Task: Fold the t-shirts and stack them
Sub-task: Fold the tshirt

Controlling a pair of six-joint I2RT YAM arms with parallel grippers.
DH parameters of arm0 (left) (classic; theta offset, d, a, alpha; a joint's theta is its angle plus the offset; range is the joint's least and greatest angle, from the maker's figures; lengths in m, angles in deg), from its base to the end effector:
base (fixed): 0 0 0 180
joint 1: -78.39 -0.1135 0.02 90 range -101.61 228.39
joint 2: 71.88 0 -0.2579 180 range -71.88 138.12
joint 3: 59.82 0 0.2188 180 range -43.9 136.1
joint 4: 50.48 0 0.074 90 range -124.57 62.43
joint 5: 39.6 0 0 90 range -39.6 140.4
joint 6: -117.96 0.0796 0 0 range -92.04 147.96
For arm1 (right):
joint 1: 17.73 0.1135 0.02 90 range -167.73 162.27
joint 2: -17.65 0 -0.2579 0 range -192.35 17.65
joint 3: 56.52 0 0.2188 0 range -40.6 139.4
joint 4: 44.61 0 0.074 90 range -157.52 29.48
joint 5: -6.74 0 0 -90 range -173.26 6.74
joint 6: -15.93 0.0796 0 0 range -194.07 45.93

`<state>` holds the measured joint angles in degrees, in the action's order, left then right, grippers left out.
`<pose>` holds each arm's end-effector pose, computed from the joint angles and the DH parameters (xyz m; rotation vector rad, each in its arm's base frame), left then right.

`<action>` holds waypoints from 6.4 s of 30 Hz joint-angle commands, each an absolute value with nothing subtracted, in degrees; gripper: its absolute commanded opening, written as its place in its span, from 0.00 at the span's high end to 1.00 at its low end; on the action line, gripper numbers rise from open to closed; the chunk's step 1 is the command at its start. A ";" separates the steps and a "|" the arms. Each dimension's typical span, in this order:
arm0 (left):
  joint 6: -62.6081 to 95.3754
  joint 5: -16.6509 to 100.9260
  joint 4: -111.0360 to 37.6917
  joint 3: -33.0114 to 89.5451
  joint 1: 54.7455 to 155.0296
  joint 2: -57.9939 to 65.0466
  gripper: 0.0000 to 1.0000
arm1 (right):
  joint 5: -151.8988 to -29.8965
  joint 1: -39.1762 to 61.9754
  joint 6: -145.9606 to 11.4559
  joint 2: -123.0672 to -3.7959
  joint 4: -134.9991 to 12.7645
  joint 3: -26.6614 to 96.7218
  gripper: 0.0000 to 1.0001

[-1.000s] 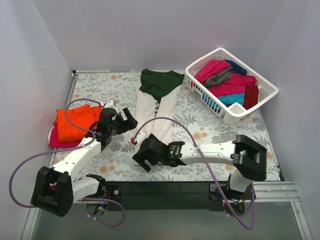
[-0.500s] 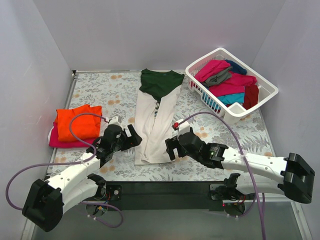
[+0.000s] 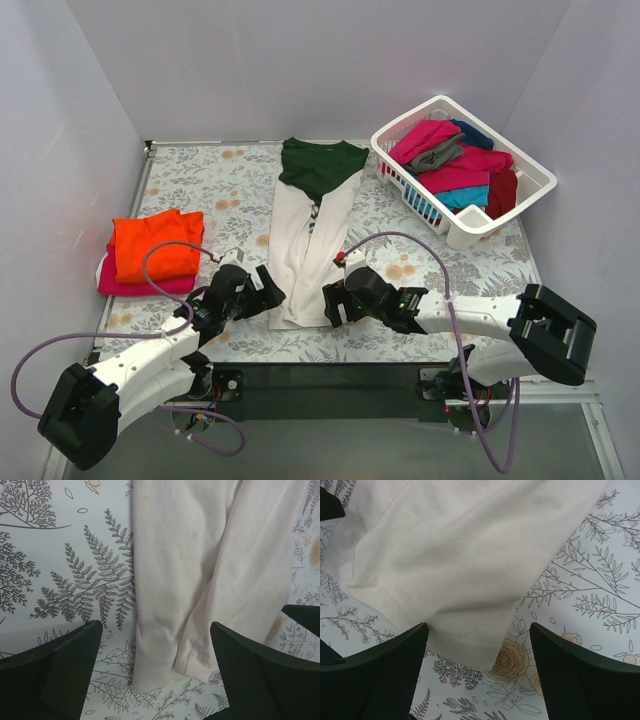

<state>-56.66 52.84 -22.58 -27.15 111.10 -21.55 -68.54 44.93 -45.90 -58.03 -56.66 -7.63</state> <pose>0.1460 -0.0897 0.1360 -1.1443 2.2998 -0.8678 0.1416 0.2298 0.1701 -0.5416 2.2204 0.5709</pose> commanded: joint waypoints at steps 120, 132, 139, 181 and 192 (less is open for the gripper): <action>-49.39 58.06 -40.53 -8.40 119.01 -2.98 1.00 | -69.72 27.80 -61.85 -60.92 -78.45 17.57 0.99; -45.52 53.04 -43.36 1.80 112.23 14.95 1.00 | -71.39 20.95 -65.54 -74.01 -78.19 26.80 0.99; -46.48 56.11 -39.58 7.42 109.77 20.76 1.00 | -71.48 18.40 -65.45 -79.47 -78.36 31.80 0.97; -57.11 59.63 -37.12 -26.68 119.61 -8.95 0.28 | -76.84 25.25 -52.01 -43.08 -68.61 -11.16 0.35; -57.20 58.93 -38.88 -26.41 119.78 -5.44 0.46 | -78.86 25.16 -52.36 -51.95 -61.05 -12.39 0.51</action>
